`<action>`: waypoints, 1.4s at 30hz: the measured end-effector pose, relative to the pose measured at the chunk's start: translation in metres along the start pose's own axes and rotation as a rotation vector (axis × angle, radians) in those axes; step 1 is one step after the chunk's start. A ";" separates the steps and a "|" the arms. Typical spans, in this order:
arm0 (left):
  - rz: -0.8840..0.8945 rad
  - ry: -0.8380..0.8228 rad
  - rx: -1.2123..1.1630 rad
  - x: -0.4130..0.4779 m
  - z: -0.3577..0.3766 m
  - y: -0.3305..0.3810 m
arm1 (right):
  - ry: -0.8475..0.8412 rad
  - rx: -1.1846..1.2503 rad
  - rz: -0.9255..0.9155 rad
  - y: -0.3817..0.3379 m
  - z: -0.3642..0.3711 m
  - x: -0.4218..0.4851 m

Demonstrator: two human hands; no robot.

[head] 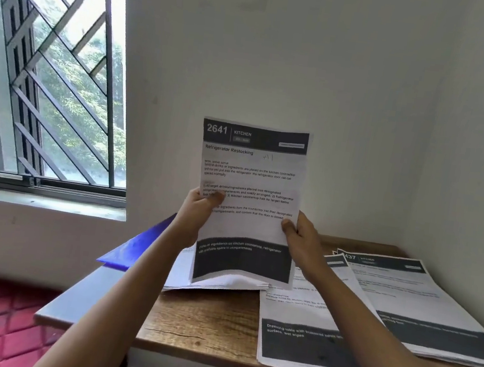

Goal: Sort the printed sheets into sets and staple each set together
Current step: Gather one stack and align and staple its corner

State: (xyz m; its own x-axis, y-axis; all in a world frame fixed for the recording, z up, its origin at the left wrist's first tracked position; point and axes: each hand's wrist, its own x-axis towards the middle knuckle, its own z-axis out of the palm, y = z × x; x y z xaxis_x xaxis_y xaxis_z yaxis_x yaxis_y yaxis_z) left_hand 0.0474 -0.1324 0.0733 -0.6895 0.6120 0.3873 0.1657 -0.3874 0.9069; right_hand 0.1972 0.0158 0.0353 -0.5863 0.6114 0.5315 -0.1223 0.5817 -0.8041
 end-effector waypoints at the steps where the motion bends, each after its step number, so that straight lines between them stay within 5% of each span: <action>1: -0.025 -0.011 -0.003 0.002 -0.001 0.003 | -0.006 -0.007 -0.004 -0.002 -0.003 0.003; 11: -0.228 -0.071 0.086 -0.022 -0.018 -0.033 | 0.033 0.029 0.136 0.016 -0.013 0.010; 20: -0.080 -0.025 0.282 -0.034 -0.016 -0.058 | 0.066 0.054 0.169 0.026 -0.007 0.011; 31: -0.107 -0.036 0.676 -0.058 -0.011 -0.073 | 0.155 0.076 0.212 0.036 -0.013 0.014; 42: -0.156 -0.087 0.587 -0.060 -0.009 -0.066 | 0.118 0.127 0.230 0.048 -0.019 0.011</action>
State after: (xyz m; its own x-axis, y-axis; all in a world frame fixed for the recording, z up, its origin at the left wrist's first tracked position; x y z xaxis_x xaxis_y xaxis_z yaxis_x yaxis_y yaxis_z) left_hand 0.0713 -0.1501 -0.0116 -0.6810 0.6944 0.2325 0.4451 0.1403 0.8844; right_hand 0.2001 0.0605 0.0073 -0.5140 0.7820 0.3524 -0.1004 0.3532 -0.9301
